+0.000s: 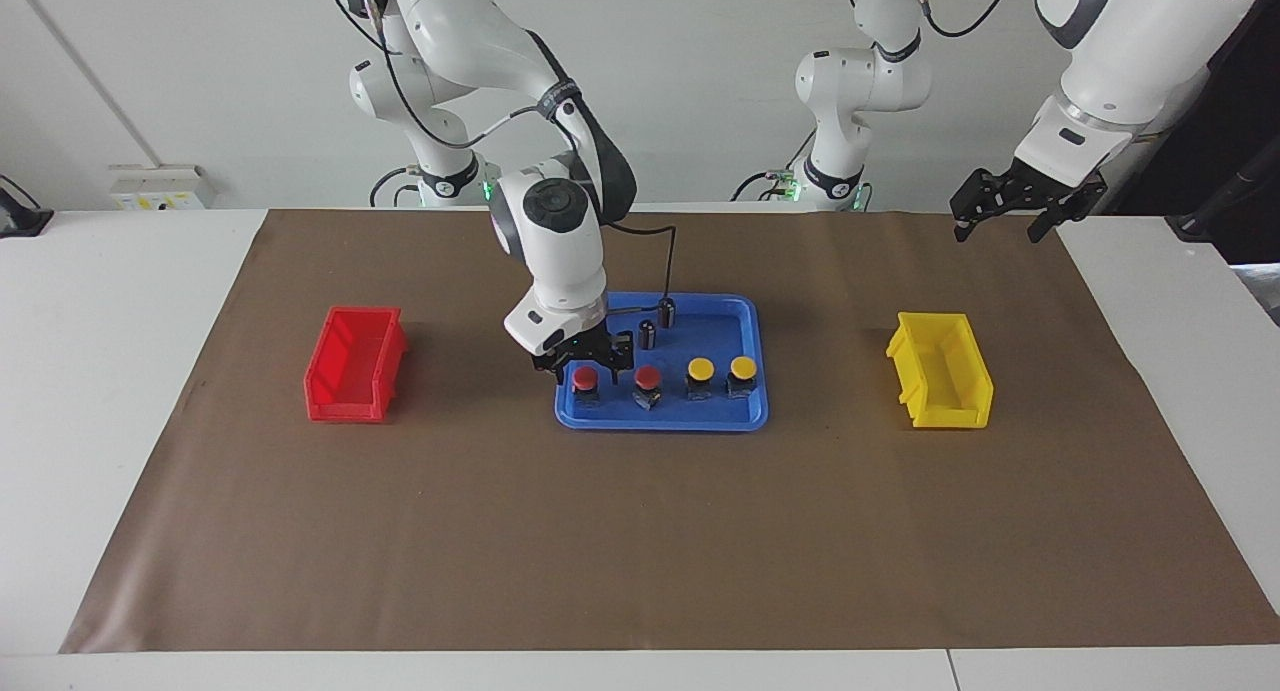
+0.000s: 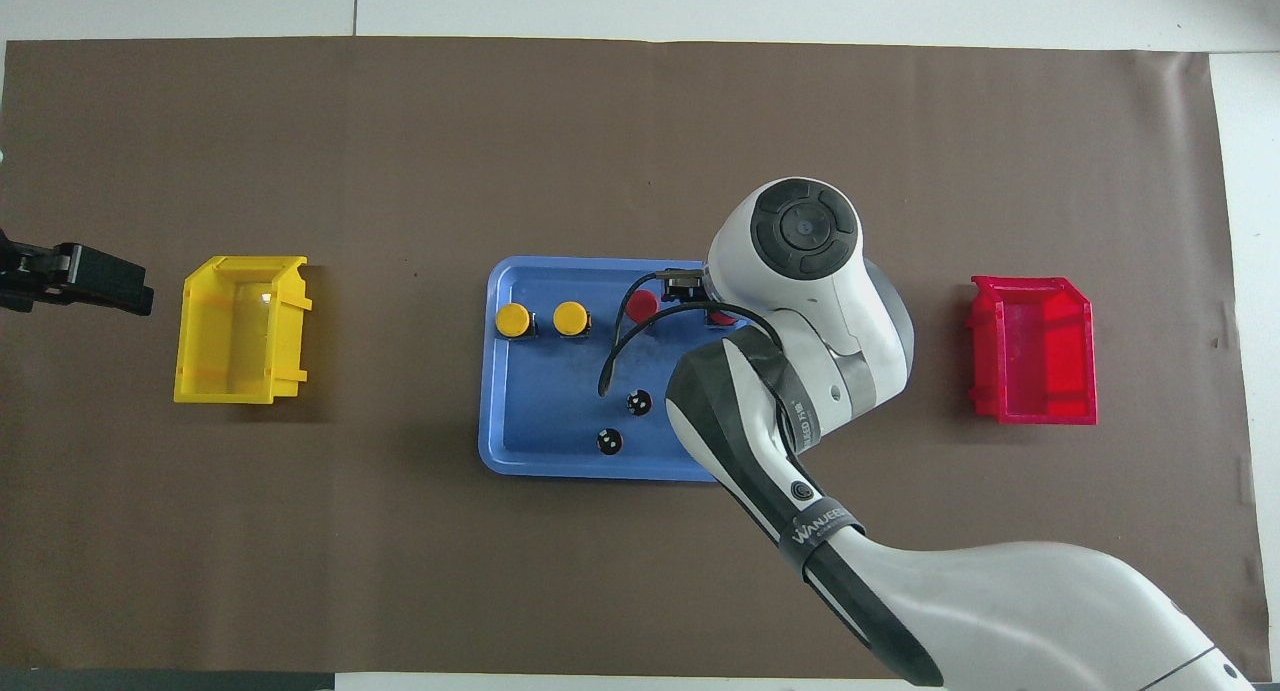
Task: Sort red and yellow buttons by color
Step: 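Reach the right gripper to a red button and grasp it, then carry the red button to the red bin while the left gripper reaches yellow, then grasp the yellow button with the left gripper while the right gripper drops red, then carry the yellow button to the yellow bin while the right gripper reaches red, then grasp the red button with the right gripper while the left gripper drops yellow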
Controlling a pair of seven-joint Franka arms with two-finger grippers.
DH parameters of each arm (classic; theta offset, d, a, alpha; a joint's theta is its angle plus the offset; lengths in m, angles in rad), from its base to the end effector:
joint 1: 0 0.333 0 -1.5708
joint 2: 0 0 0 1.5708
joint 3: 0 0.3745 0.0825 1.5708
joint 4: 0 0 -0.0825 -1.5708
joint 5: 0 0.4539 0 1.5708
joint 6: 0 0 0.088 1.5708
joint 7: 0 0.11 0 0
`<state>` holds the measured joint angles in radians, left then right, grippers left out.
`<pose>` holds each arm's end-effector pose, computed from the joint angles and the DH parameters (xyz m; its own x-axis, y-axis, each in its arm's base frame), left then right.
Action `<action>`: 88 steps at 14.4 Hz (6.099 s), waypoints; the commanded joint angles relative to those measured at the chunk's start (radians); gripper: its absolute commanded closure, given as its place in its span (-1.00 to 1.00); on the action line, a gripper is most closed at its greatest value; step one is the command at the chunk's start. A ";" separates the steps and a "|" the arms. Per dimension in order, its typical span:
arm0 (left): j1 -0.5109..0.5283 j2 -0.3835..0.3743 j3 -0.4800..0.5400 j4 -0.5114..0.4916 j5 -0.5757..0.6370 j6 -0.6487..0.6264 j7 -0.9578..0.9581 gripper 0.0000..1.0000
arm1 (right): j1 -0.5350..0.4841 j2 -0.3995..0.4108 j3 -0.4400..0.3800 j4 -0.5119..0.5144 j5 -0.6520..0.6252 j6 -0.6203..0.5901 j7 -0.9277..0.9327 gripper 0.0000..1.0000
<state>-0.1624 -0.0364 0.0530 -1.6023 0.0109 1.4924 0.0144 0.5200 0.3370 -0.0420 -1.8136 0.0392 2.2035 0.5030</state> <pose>0.5986 -0.0638 0.6788 0.9897 -0.1225 -0.0736 -0.1234 -0.9923 -0.0079 0.6379 0.3346 0.3745 0.9983 -0.0454 0.0374 -0.0438 -0.9982 -0.0422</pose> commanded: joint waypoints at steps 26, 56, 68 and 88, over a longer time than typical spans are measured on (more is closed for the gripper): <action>-0.422 0.247 -0.027 -0.374 0.008 0.758 -0.484 -0.64 | -0.609 -0.463 -0.009 -0.466 0.024 -0.044 -0.863 0.67; 0.110 0.056 -0.012 -0.352 0.004 0.436 0.208 0.97 | 0.052 0.089 0.011 0.309 -0.038 -0.180 0.109 -0.35; 0.103 0.021 -0.013 -0.607 0.004 0.648 0.199 0.97 | 0.121 0.057 0.011 0.079 -0.048 0.042 0.128 -0.28; 0.080 0.129 -0.027 0.087 0.014 0.079 0.193 -1.00 | -0.429 -0.262 0.004 0.042 -0.035 -0.416 -0.613 0.68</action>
<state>-0.0663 -0.0205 0.0220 -1.7800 0.0116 1.7517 0.2218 0.1652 0.1095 -0.0580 -1.6848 -0.0033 1.7512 0.0003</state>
